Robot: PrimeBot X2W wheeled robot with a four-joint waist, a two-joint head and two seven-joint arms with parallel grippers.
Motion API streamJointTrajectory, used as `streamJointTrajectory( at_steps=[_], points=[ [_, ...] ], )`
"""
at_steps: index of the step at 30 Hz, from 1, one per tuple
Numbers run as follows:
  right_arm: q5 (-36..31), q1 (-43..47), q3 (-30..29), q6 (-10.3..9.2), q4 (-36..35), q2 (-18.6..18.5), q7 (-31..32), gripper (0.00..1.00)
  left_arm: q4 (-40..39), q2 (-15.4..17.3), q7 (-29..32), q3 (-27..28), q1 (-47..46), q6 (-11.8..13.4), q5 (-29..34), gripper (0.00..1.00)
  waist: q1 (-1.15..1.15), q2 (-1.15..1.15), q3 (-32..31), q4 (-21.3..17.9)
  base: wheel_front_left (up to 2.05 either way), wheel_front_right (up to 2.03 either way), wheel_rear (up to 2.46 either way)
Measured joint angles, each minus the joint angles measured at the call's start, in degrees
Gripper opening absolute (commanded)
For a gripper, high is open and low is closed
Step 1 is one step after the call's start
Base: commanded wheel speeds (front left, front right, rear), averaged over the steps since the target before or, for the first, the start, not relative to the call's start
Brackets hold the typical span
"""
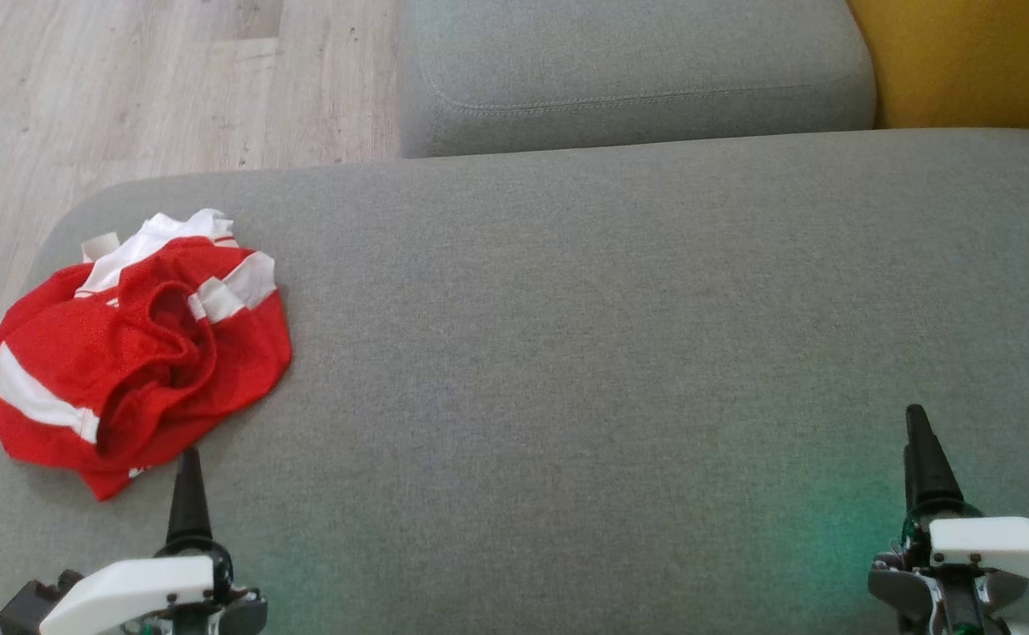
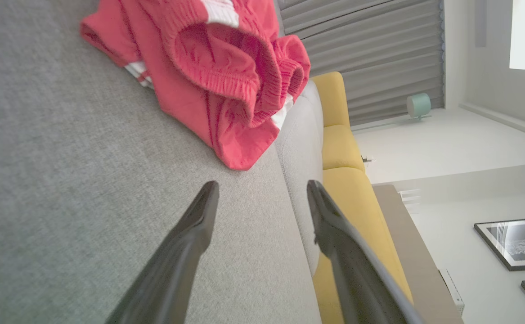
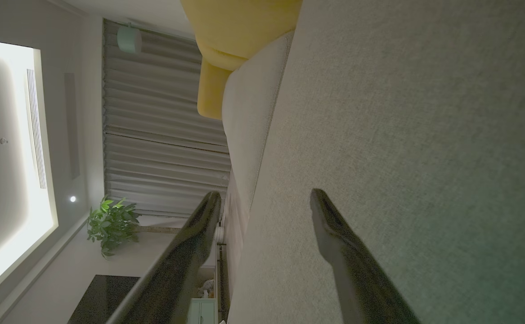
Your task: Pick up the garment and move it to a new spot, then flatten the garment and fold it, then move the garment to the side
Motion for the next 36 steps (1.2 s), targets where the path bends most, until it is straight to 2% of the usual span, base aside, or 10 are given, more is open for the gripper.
streamJointTrajectory(
  at_steps=[13, 36],
  points=[
    [-8.7, 0.0, 1.1, 0.0, 0.0, 0.0, -2.0, 1.0, -1.1, 0.0, -1.8, -2.2, 0.0, 2.0, 8.6, 1.0, 0.0, 0.0, -0.4, -0.3, 0.0, 0.0, 0.0],
    [-24.6, 0.4, 3.9, 0.0, -0.9, 0.0, -5.5, 1.0, -2.0, 0.0, -5.6, -5.9, 0.5, 4.0, 24.2, 1.0, 0.0, 0.0, -2.2, -1.0, 0.0, 0.0, 0.0]
  ],
)
